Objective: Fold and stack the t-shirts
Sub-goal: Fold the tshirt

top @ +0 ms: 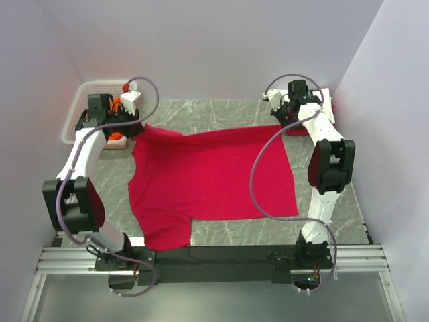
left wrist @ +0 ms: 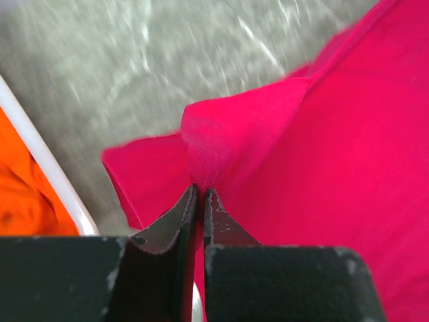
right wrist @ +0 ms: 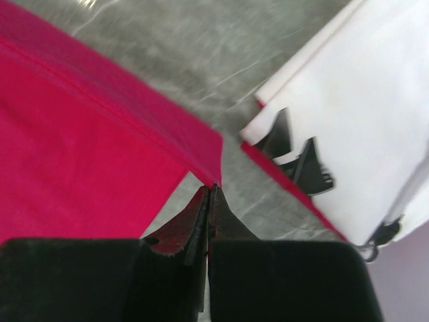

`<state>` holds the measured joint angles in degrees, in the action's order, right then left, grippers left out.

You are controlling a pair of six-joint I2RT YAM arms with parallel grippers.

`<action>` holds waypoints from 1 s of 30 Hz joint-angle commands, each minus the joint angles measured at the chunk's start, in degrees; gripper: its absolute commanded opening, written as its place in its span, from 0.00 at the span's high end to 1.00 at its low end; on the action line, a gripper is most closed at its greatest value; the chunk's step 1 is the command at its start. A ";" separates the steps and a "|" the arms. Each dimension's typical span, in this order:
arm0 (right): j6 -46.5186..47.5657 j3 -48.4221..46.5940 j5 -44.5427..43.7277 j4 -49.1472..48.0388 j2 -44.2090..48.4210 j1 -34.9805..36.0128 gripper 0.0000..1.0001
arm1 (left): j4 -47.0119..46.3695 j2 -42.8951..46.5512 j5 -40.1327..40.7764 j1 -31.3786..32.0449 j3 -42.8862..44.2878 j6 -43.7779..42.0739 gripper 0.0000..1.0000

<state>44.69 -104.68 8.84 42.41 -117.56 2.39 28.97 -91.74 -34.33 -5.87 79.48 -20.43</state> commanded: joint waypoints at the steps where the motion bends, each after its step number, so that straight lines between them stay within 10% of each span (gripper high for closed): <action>1: 3.47 2.55 3.28 3.02 4.88 -0.64 1.00 | 3.02 6.65 2.15 0.07 -4.85 -3.21 1.00; 13: 8.31 15.56 2.59 5.04 6.38 -0.20 1.00 | 2.76 10.19 10.85 7.89 -24.80 -3.57 1.00; 30: 8.05 16.18 4.08 9.79 8.39 0.16 1.00 | 7.15 6.93 11.13 7.72 -20.78 -3.74 1.00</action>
<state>52.18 -86.00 11.77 49.15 -113.82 2.37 34.09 -86.43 -22.59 2.79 55.11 -23.27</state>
